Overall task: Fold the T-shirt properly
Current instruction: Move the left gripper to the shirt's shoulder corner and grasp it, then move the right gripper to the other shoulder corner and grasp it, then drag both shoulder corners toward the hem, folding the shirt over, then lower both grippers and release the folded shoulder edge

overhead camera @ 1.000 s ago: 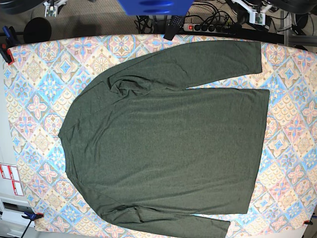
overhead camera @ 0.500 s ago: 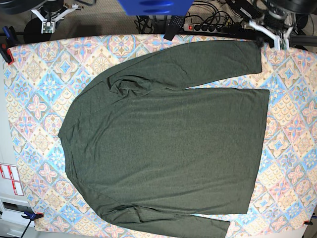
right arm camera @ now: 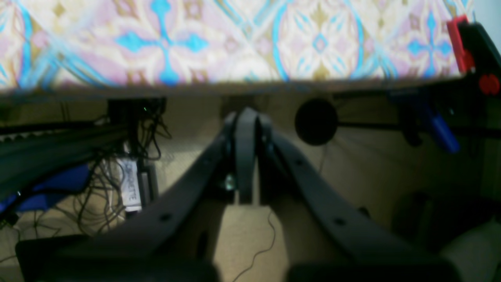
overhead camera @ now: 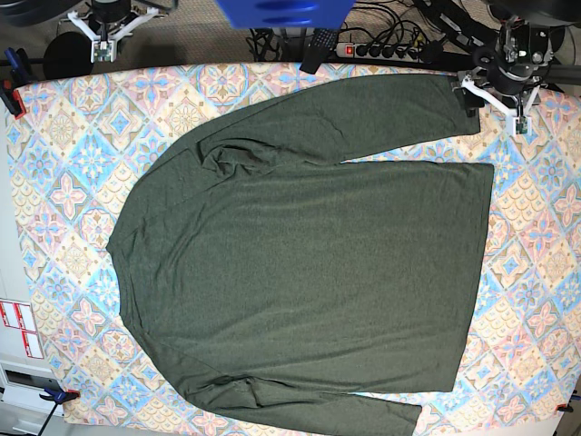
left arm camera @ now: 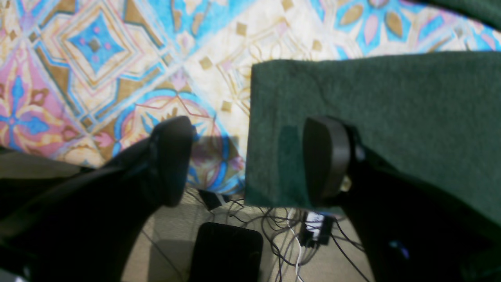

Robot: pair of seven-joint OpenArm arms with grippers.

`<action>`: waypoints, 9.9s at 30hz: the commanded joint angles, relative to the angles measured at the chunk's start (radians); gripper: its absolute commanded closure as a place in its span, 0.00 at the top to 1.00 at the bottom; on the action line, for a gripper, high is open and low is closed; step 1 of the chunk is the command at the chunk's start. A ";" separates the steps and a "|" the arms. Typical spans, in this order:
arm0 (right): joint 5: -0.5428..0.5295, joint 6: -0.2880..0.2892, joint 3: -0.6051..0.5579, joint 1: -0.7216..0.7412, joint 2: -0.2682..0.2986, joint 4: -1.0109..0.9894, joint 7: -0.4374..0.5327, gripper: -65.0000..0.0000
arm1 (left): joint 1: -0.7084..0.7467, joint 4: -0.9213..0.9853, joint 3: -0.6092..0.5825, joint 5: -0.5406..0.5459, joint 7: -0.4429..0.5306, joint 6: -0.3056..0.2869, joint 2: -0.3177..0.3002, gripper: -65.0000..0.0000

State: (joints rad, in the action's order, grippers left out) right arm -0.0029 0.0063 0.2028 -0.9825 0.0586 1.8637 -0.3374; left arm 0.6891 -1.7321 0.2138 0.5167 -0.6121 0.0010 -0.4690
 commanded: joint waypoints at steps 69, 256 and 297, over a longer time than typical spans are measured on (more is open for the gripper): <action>-0.003 -0.002 -0.159 0.673 0.010 -0.031 -0.432 0.33 | -0.059 0.137 -0.230 0.161 0.113 0.000 -0.020 0.00; -0.423 -0.001 -0.024 1.220 0.083 -0.681 -0.217 0.00 | -0.988 0.653 0.006 0.158 0.108 0.001 0.094 0.00; -0.423 -0.001 -0.029 1.131 0.071 -0.582 -0.251 0.35 | -0.943 0.802 0.008 0.165 0.128 0.006 0.100 0.83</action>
State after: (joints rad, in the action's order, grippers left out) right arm -0.4206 -0.0017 0.1730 0.1280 0.1268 1.2625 -0.6102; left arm -0.2173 -0.9398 0.2184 0.6777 -0.5053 0.0174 -0.3573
